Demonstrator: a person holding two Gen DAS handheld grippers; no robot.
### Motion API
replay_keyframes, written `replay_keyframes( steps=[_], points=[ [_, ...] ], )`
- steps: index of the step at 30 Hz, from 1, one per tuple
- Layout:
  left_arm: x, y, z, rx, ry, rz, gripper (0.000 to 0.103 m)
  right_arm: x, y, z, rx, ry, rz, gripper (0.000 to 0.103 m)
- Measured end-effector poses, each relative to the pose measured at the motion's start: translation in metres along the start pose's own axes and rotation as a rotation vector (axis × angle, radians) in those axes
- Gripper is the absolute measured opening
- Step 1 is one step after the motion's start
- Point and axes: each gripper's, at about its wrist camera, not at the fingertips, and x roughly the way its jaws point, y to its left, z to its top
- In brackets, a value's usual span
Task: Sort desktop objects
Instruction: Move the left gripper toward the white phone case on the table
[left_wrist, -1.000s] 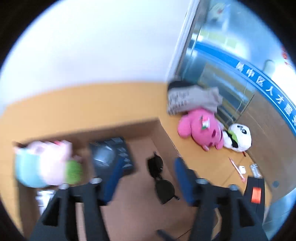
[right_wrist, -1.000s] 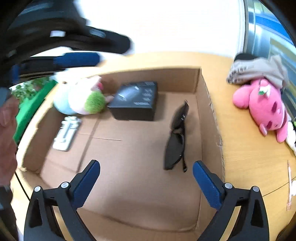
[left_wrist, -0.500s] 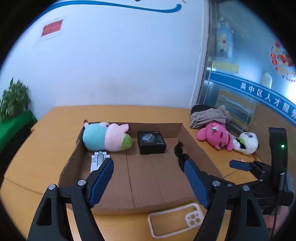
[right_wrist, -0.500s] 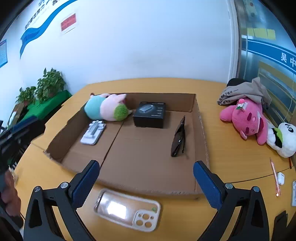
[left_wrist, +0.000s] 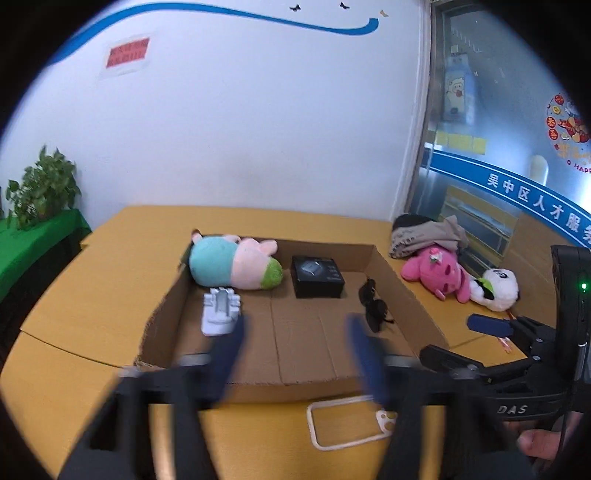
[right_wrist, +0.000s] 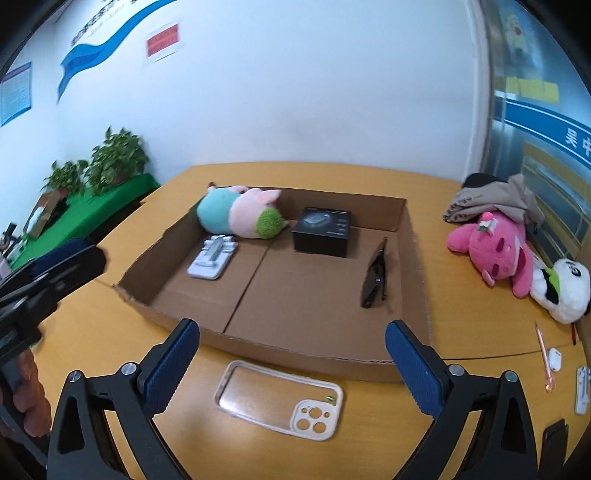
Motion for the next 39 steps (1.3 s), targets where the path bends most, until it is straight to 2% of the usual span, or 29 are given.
replay_keyframes(
  steps=[1, 2, 3, 11, 19, 23, 24, 25, 26, 27, 29, 31, 36, 39],
  points=[
    [0.002, 0.001, -0.001, -0.001, 0.011, -0.004, 0.0, 0.0, 0.002, -0.001, -0.008, 0.003, -0.016, 0.07],
    [0.003, 0.001, -0.003, 0.009, 0.014, -0.003, 0.0, 0.003, 0.003, -0.001, -0.01, 0.015, -0.032, 0.027],
    [0.003, 0.0, -0.004, 0.016, 0.014, -0.004, 0.0, 0.006, 0.002, -0.001, -0.006, 0.033, -0.037, 0.005],
    [0.001, 0.003, -0.004, -0.009, 0.007, 0.025, 0.0, 0.008, 0.007, -0.003, -0.019, 0.03, -0.026, 0.005],
    [0.003, -0.001, -0.006, 0.001, 0.013, 0.022, 0.0, 0.008, 0.005, -0.002, -0.014, 0.023, -0.022, 0.005],
    [0.009, 0.001, -0.008, -0.04, 0.045, -0.025, 0.002, 0.01, 0.006, -0.004, -0.017, 0.03, -0.032, 0.005],
    [0.012, 0.002, -0.01, -0.054, 0.057, -0.018, 0.012, 0.011, 0.006, -0.004, -0.017, 0.029, -0.036, 0.01],
    [0.014, 0.002, -0.012, -0.06, 0.065, -0.006, 0.039, 0.012, 0.005, -0.005, -0.013, 0.029, -0.038, 0.022],
    [0.015, 0.003, -0.013, -0.063, 0.066, 0.016, 0.055, 0.013, 0.004, -0.005, -0.007, 0.032, -0.033, 0.069],
    [0.014, 0.004, -0.015, -0.067, 0.049, 0.041, 0.079, 0.014, 0.004, -0.006, -0.004, 0.033, -0.03, 0.103],
    [0.008, 0.005, -0.019, -0.075, -0.023, 0.072, 0.08, 0.011, 0.001, -0.008, -0.005, 0.006, -0.044, 0.103],
    [0.01, 0.005, -0.022, -0.067, -0.021, 0.06, 0.08, 0.013, -0.005, -0.007, -0.004, 0.02, -0.045, 0.103],
    [0.039, 0.011, -0.039, -0.057, 0.134, 0.017, 0.08, 0.03, -0.037, -0.026, 0.086, 0.099, -0.013, 0.103],
    [0.06, 0.018, -0.059, -0.075, 0.225, -0.012, 0.08, 0.055, -0.059, -0.052, 0.117, 0.219, -0.021, 0.103]
  ],
)
